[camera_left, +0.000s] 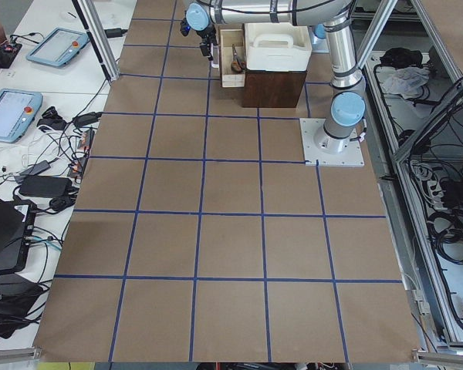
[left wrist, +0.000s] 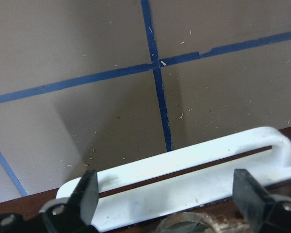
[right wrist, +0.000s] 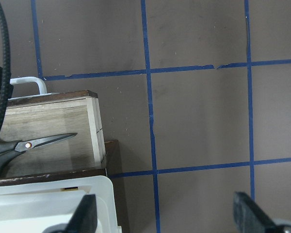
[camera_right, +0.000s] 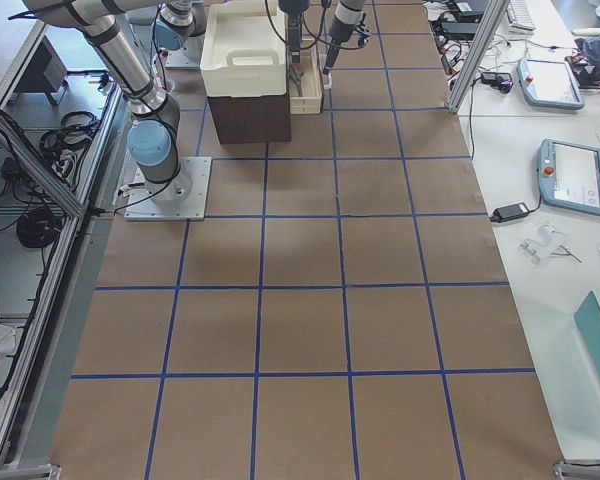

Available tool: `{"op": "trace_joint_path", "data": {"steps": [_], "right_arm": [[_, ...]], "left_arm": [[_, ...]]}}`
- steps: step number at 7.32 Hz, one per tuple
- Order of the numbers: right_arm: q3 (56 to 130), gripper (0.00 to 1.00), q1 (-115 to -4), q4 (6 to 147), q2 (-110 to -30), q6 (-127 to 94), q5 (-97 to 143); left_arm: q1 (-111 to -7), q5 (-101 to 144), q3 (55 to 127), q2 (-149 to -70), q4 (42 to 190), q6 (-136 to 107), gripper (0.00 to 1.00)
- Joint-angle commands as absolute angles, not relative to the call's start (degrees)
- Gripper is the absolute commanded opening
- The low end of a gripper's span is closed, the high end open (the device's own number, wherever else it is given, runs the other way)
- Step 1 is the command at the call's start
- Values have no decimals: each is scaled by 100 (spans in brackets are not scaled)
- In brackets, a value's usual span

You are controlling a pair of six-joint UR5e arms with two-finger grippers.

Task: Put scissors in drawer and close it
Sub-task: 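Lower the left gripper onto the drawer front and push it closed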

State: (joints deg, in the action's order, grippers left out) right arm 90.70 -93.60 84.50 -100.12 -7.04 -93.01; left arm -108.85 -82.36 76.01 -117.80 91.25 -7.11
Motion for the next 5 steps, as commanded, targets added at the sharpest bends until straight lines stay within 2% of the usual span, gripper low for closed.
{"op": "trace_joint_path", "data": {"steps": [1,5], "right_arm": [[9070,100,-9360,8446,-10020,-712,-9299],[9070,100,-9360,8446,-10020,-703,-9299]], "left_arm": [[-10881,-8218,7751,-11672,9193,-712,100],[-10890,-8218,7778,-11584,9473,-721,100]]}}
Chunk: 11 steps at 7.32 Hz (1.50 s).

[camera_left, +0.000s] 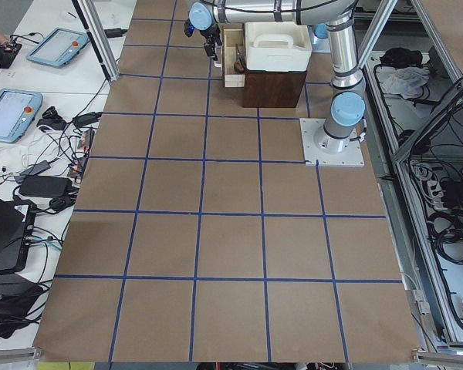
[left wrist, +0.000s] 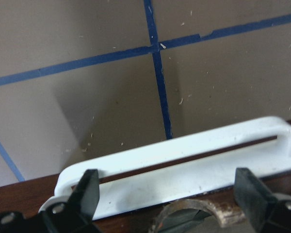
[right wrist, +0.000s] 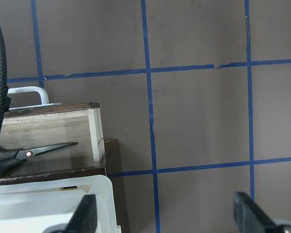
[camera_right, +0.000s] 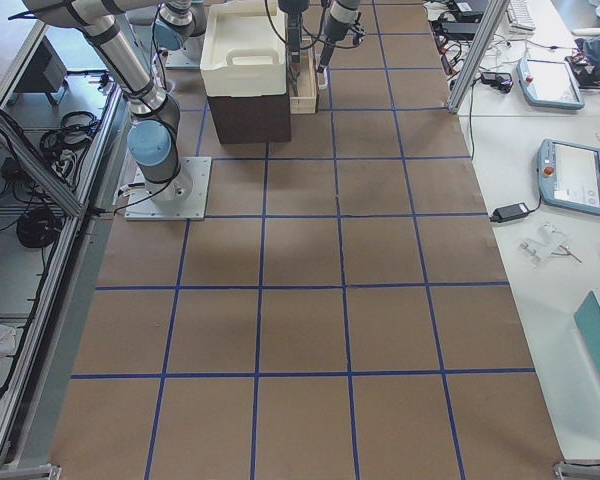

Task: Put scissors in drawer and close it
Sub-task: 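Keep pushing the drawer front toward the robot's far side until shut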

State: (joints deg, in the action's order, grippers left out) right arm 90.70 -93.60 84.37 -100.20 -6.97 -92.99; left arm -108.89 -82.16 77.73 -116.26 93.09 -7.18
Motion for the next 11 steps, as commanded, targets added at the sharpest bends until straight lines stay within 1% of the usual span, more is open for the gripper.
{"op": "trace_joint_path", "data": {"steps": [1,8,10,11], "right_arm": [[9070,100,-9360,8420,-10028,-694,-9299],[9070,100,-9352,8411,-10028,-686,-9299],[9070,100,-9360,8376,-10028,-686,-9299],[9070,100,-9360,8376,-10028,-686,-9299]], "left_arm": [[-10890,-8218,7787,-11567,9588,-721,100],[-11039,-8218,8244,-11417,9624,-729,100],[-11048,-8131,8244,-11373,9668,-738,100],[-11048,-8025,8244,-11312,9946,-756,100]]}}
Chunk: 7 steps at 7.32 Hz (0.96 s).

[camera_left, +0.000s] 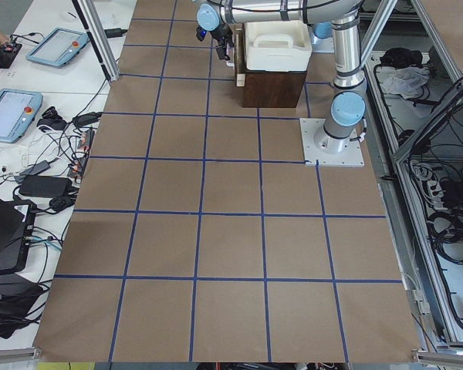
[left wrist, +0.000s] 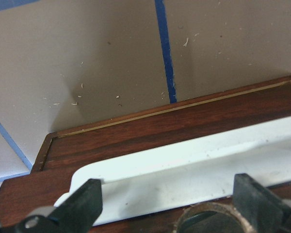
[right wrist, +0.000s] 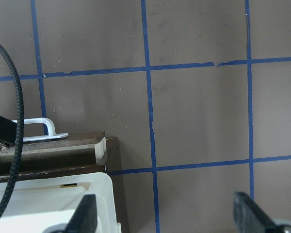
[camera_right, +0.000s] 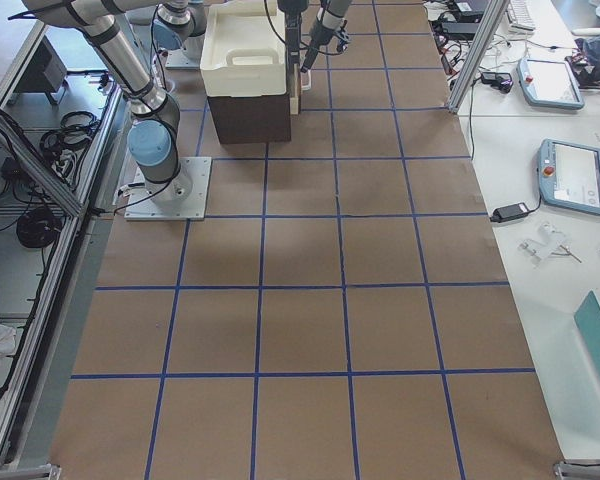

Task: Put scissors in drawer and close it
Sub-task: 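Keep pushing the drawer front toward the robot's far side until shut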

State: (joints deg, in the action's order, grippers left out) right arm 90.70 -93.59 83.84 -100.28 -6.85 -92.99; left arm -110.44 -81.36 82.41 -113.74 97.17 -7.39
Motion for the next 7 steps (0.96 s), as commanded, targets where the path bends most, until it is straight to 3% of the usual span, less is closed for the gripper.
{"op": "trace_joint_path", "data": {"steps": [1,7], "right_arm": [[9070,100,-9360,8428,-10020,-686,-9299],[9096,100,-9352,8358,-10055,-686,-9299]], "left_arm": [[-11048,-8024,8253,-11294,9975,-756,100],[-11048,-8007,8288,-11268,10431,-765,100]]}}
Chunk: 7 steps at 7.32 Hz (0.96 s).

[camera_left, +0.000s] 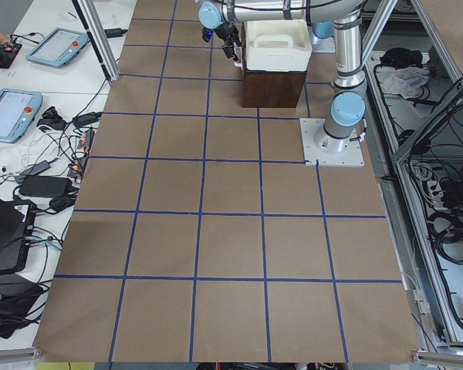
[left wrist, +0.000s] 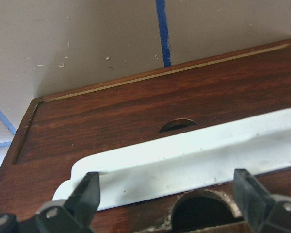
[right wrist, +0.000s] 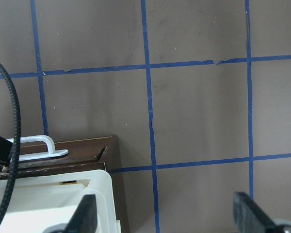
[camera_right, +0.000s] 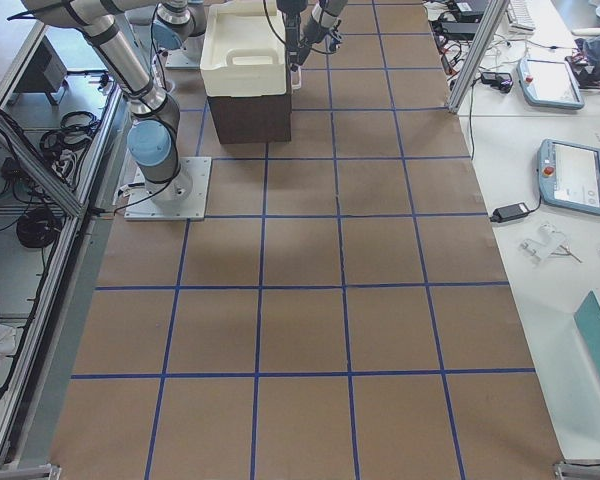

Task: Put scissors in drawer and close it
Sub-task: 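Keep pushing the drawer front toward the robot's far side until shut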

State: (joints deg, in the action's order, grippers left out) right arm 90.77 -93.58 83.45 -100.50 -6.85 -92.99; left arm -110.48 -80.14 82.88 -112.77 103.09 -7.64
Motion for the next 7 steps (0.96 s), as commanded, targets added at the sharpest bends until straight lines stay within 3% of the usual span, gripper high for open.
{"op": "trace_joint_path", "data": {"steps": [1,7], "right_arm": [[9105,100,-9352,8376,-10055,-686,-9299],[9123,100,-9352,8429,-10055,-686,-9299]], "left_arm": [[-11048,-8007,8288,-11241,10546,-765,100],[-10952,-8068,8052,-11041,10556,-730,100]]}}
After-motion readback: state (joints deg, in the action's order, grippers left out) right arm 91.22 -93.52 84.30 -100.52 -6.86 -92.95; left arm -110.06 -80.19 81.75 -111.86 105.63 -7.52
